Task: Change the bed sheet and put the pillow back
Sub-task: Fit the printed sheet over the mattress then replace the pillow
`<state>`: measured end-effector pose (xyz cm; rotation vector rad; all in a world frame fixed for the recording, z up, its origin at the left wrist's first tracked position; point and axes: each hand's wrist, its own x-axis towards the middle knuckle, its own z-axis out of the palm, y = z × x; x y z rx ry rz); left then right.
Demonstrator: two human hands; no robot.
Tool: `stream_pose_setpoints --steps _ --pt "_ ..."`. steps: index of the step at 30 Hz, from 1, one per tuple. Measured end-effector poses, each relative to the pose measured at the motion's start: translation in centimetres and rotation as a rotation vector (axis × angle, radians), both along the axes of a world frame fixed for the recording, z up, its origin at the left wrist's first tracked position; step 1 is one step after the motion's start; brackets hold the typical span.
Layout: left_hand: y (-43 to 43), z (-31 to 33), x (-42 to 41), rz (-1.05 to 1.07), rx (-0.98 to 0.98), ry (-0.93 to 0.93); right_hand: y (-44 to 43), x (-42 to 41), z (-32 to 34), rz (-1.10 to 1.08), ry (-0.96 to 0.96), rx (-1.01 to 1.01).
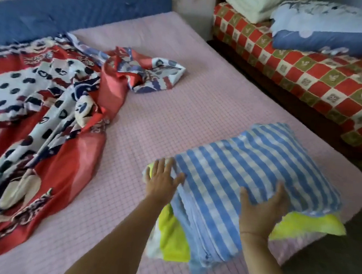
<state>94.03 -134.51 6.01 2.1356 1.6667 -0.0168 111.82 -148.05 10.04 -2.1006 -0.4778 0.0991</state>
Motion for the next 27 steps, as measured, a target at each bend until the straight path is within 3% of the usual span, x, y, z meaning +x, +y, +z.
stream_pose_setpoints --steps 5,9,14,22,27 --pt "-1.7 -1.5 -18.7 0.282 -0.036 0.053 4.0 -13.8 -1.0 0.475 -0.003 0.045" --pt "-4.3 -2.6 -32.4 0.42 -0.013 0.104 6.0 -26.1 -3.6 0.846 0.054 -0.113" --pt "-7.8 -5.2 -46.8 0.544 -0.048 0.143 7.5 -38.5 -8.3 1.237 -0.034 -0.378" --pt "-9.2 -10.0 -59.6 0.542 -0.092 0.189 12.0 -49.0 -14.5 1.429 -0.349 -0.554" --pt "-7.9 -12.8 -62.0 0.478 -0.04 0.177 13.9 -53.2 -16.7 1.559 -0.553 -0.503"
